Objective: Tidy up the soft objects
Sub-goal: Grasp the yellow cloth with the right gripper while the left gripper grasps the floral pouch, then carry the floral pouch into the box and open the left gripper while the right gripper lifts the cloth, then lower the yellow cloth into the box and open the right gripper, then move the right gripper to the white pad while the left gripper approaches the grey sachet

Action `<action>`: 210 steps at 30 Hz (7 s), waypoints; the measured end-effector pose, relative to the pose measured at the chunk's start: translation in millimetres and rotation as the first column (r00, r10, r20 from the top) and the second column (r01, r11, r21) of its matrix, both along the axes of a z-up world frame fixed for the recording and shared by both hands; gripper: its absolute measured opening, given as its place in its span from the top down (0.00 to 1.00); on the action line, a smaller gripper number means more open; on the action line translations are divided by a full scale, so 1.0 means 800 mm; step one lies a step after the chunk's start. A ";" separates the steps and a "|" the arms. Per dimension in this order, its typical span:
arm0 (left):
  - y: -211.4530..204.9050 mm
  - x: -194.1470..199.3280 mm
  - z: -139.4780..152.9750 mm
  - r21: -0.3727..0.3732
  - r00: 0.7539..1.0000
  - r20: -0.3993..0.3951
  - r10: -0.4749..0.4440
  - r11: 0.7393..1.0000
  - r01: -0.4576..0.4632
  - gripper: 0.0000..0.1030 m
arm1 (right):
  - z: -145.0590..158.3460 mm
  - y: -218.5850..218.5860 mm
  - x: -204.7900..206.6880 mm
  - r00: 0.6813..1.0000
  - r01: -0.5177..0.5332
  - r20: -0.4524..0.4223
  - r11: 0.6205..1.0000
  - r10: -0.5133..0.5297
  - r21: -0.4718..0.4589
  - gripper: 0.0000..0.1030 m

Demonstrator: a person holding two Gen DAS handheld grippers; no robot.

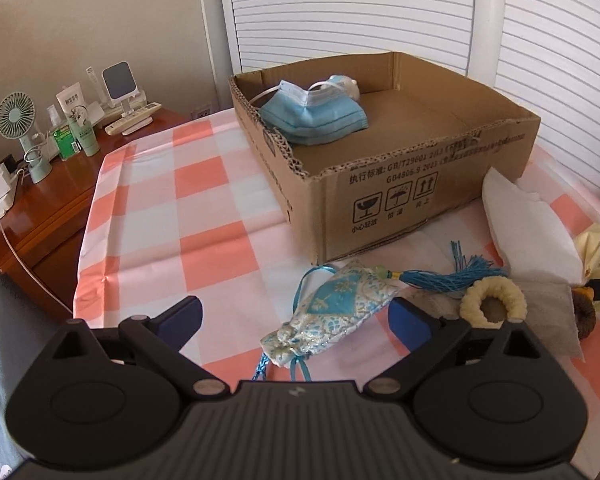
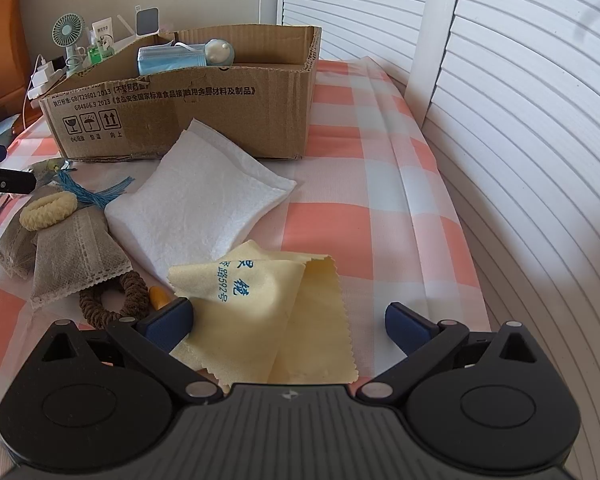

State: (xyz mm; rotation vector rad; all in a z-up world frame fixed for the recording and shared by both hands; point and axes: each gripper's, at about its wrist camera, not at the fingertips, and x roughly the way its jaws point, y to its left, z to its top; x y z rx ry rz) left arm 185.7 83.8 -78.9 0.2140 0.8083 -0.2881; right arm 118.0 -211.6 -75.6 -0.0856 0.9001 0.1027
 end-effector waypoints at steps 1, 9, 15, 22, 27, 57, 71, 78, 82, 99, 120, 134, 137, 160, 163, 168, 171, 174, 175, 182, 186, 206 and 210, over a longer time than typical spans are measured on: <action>0.002 0.000 0.001 -0.001 1.000 0.001 0.002 1.000 -0.002 0.05 | 0.000 0.000 0.000 1.000 0.000 0.000 1.000 0.000 0.001 0.00; 0.033 0.019 -0.024 0.011 0.985 -0.050 0.163 0.987 -0.163 0.03 | 0.000 0.000 -0.001 1.000 0.001 0.001 1.000 -0.001 -0.001 0.00; 0.050 0.006 -0.016 -0.015 0.977 -0.064 0.205 0.978 -0.207 0.04 | 0.000 0.001 -0.001 1.000 0.000 0.001 1.000 0.000 -0.001 0.00; 0.018 -0.003 0.005 -0.125 0.994 -0.029 0.105 0.986 -0.108 0.04 | 0.000 0.001 -0.001 1.000 -0.001 0.002 1.000 0.001 -0.001 0.00; 0.000 0.024 -0.017 -0.114 0.987 -0.032 0.157 0.981 -0.160 0.06 | 0.000 0.000 -0.001 1.000 -0.001 0.002 1.000 0.001 0.000 0.00; -0.006 0.016 -0.026 -0.108 0.981 -0.030 0.191 0.975 -0.193 0.47 | 0.018 0.027 -0.008 0.991 -0.118 0.053 0.992 0.120 -0.046 0.68; 0.007 -0.007 0.000 -0.117 0.988 -0.010 0.155 0.981 -0.155 0.66 | 0.055 0.018 -0.028 0.987 -0.118 0.108 0.992 0.123 -0.051 0.90; 0.013 -0.022 0.018 -0.114 0.991 0.013 0.136 0.984 -0.133 0.73 | 0.075 0.017 -0.041 0.978 -0.129 0.155 0.990 0.137 -0.061 0.91; 0.015 -0.029 0.029 -0.113 0.991 0.023 0.131 0.985 -0.127 0.73 | 0.086 0.016 -0.046 0.973 -0.139 0.175 0.988 0.148 -0.065 0.91; -0.029 -0.027 0.140 -0.076 0.987 0.152 -0.047 0.995 0.060 0.73 | 0.124 0.012 -0.016 0.947 -0.212 0.229 0.975 0.223 -0.073 0.91; -0.094 0.084 0.111 -0.113 0.988 0.153 -0.006 0.993 0.024 0.11 | 0.137 0.023 0.022 0.933 -0.246 0.255 0.967 0.256 -0.068 0.91; -0.061 -0.028 0.109 -0.125 0.979 0.171 0.111 0.988 -0.091 0.01 | 0.148 0.034 0.053 0.936 -0.255 0.244 0.966 0.255 -0.036 0.91; -0.055 -0.054 0.104 -0.087 0.967 0.196 0.161 0.985 -0.146 0.01 | 0.152 0.038 0.073 0.938 -0.259 0.237 0.966 0.255 -0.014 0.90; -0.011 -0.097 0.073 -0.081 0.957 0.116 0.264 0.963 -0.256 0.01 | 0.135 0.096 0.267 0.962 -0.166 0.210 0.985 0.174 -0.055 0.05; -0.006 -0.097 0.074 -0.083 0.955 0.114 0.273 0.961 -0.265 0.01 | 0.137 0.093 0.259 0.966 -0.161 0.197 0.985 0.169 -0.054 0.04; -0.007 -0.101 0.078 -0.090 0.958 0.116 0.263 0.963 -0.253 0.01 | 0.144 0.086 0.236 0.968 -0.134 0.206 0.989 0.145 -0.065 0.00; -0.010 -0.106 0.081 -0.089 0.959 0.119 0.256 0.965 -0.246 0.01 | 0.147 0.079 0.220 0.972 -0.120 0.198 0.992 0.127 -0.047 0.00; -0.010 -0.111 0.083 -0.089 0.959 0.122 0.256 0.965 -0.246 0.01 | 0.145 0.076 0.201 0.975 -0.112 0.187 0.992 0.120 -0.054 0.00; -0.010 -0.113 0.084 -0.090 0.959 0.123 0.257 0.965 -0.247 0.01 | 0.145 0.074 0.194 0.975 -0.110 0.186 0.992 0.118 -0.055 0.00; -0.010 -0.128 0.091 -0.085 0.957 0.136 0.258 0.965 -0.248 0.01 | 0.130 0.059 0.147 0.986 -0.063 0.152 0.998 0.067 -0.025 0.00; -0.009 -0.134 0.089 -0.090 0.957 0.131 0.258 0.965 -0.248 0.01 | 0.105 0.050 0.126 0.995 -0.035 0.096 0.999 0.036 -0.005 0.00; -0.016 -0.126 0.067 -0.095 0.970 0.067 0.232 0.970 -0.225 0.01 | -0.002 0.066 0.117 0.994 0.012 -0.104 0.999 -0.016 -0.036 0.00; -0.021 -0.119 0.056 -0.084 0.975 0.040 0.217 0.973 -0.214 0.01 | -0.003 0.038 0.113 0.992 0.061 -0.112 0.998 -0.063 -0.020 0.00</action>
